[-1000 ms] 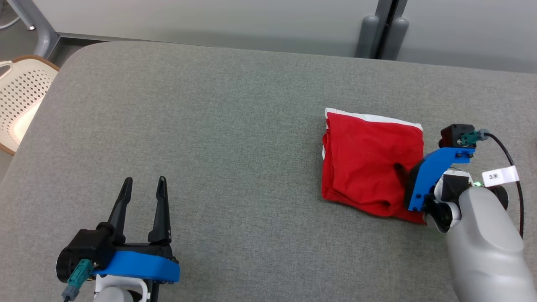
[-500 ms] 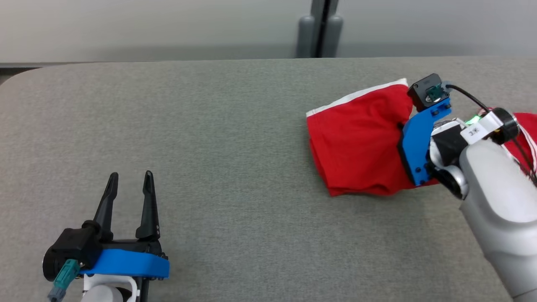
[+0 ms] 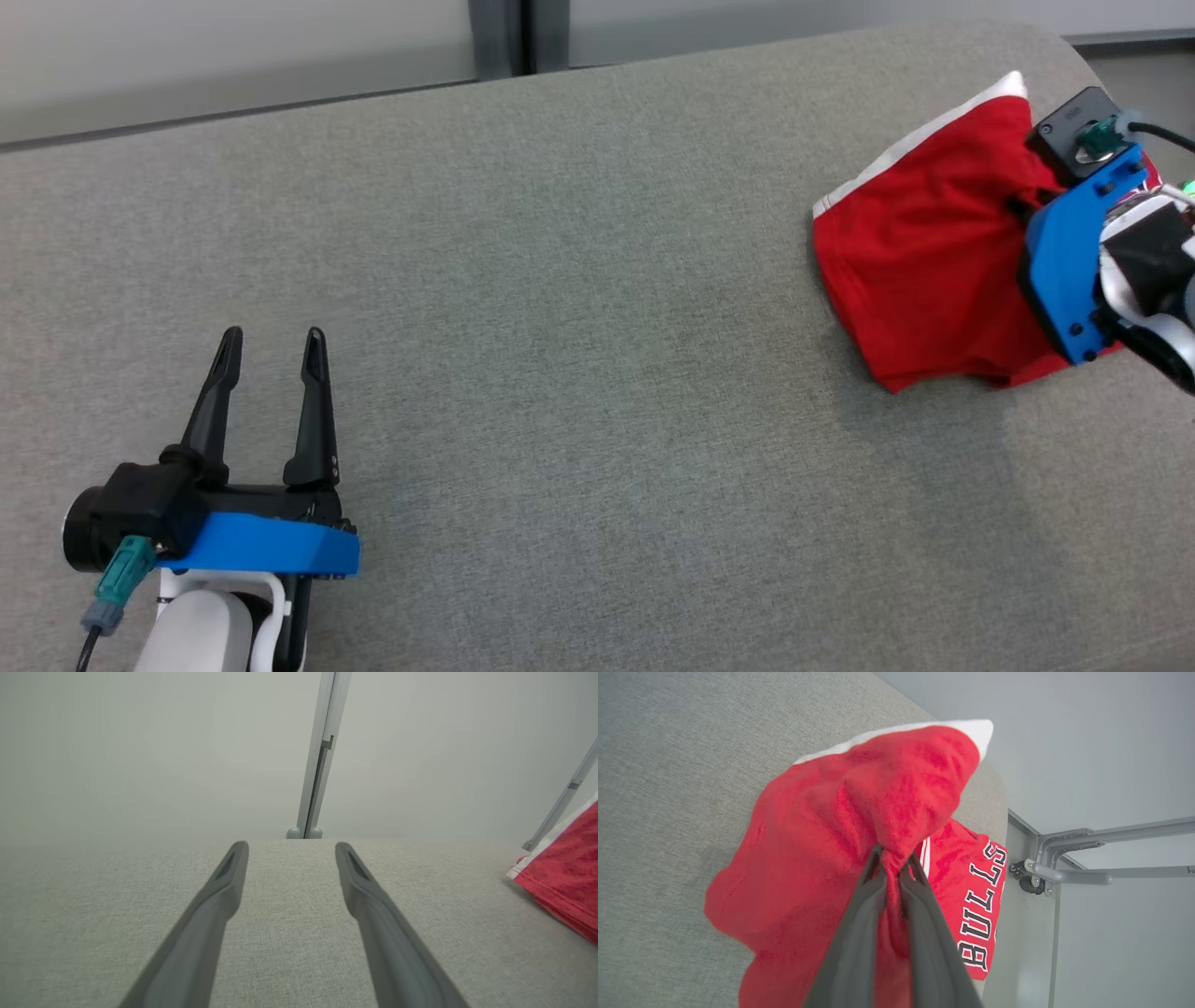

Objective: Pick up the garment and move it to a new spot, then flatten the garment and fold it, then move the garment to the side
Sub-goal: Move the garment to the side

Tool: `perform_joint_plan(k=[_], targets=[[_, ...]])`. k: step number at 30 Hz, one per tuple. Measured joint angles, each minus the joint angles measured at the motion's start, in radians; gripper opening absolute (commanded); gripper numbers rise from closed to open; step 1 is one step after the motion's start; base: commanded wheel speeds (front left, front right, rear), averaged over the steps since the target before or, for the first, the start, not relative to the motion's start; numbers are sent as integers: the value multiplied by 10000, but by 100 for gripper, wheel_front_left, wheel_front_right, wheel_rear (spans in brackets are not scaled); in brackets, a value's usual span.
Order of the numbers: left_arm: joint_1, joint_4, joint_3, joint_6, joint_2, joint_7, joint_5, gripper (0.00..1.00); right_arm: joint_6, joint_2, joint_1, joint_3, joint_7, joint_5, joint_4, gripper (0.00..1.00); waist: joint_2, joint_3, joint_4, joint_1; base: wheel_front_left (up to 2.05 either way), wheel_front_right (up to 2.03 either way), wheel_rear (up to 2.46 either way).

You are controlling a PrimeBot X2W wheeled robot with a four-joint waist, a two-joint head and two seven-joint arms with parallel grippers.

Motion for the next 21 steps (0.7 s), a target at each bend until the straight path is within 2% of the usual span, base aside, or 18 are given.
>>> perform_joint_plan(k=[4, 10, 16, 20, 21], targets=[[-251, -82, -88, -15, 138, 115, 71, 100, 0, -508, -222, 35, -800, -40, 487, 0, 0, 471, -304, 1, 0, 0, 0], [-512, -353, -192, -61, 360, 339, 148, 100, 2, -1122, -513, -8, -1933, -769, 1584, 0, 0, 1081, -505, 0, 0, 0, 0], [-700, -587, -274, -79, 506, 537, 174, 100, 2, -926, -564, -800, -3091, -1302, 2938, 0, 0, 1579, -476, 0, 0, 0, 0], [-777, -621, -343, -84, 552, 587, 176, 100, 2, -550, -562, -1373, -3687, -1812, 3860, 0, 0, 1711, -373, 0, 0, 0, 0], [-782, -614, -353, -84, 562, 596, 174, 100, 2, -460, -562, -1498, -3866, -2010, 4027, 76, 0, 1711, -352, 0, 0, 0, 0]])
